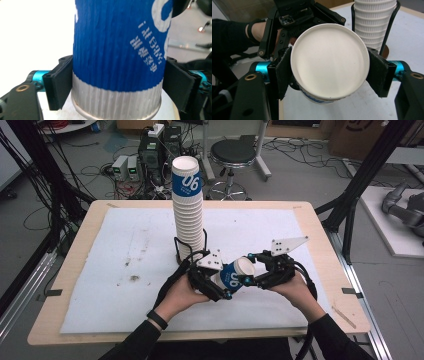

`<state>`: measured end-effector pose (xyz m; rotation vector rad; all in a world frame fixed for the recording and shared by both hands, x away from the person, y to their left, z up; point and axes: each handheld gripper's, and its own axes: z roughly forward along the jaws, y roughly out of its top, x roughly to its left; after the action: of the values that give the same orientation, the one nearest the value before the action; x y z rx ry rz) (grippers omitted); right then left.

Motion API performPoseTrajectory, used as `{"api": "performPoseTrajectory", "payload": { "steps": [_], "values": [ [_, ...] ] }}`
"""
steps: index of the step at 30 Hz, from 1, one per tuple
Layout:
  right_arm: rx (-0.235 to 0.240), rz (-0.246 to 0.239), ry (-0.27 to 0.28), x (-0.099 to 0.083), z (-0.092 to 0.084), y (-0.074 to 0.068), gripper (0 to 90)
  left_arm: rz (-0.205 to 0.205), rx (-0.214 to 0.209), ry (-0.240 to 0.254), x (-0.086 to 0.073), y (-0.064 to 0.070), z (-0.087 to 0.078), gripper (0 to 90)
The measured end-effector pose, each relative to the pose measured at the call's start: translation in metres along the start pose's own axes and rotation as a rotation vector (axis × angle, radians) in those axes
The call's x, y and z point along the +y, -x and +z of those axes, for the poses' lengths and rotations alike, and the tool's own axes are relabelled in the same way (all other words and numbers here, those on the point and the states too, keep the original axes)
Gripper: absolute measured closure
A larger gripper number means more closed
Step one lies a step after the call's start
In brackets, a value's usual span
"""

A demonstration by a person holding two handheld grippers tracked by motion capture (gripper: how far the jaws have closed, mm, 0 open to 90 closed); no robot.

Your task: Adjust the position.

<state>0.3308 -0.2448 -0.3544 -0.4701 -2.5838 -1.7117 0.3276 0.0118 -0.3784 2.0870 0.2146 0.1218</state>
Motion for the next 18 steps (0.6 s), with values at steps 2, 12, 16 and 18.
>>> {"api": "performPoseTrajectory", "payload": {
  "steps": [2,12,16,18],
  "values": [
    [-0.001,0.009,0.021,0.000,-0.003,0.001,29.6,-0.023,-0.003,0.051,-0.001,-0.001,-0.003,14.2],
    [0.041,0.066,0.168,0.001,-0.021,0.007,29.6,-0.083,0.008,0.238,-0.010,-0.004,-0.009,6.7],
    [0.058,0.077,0.191,0.001,-0.019,0.006,29.6,-0.087,-0.014,0.265,-0.010,-0.004,-0.007,6.8],
    [0.063,0.074,0.196,0.002,-0.018,0.005,29.6,-0.090,-0.028,0.269,-0.010,-0.004,-0.006,6.8]
  ]
}}
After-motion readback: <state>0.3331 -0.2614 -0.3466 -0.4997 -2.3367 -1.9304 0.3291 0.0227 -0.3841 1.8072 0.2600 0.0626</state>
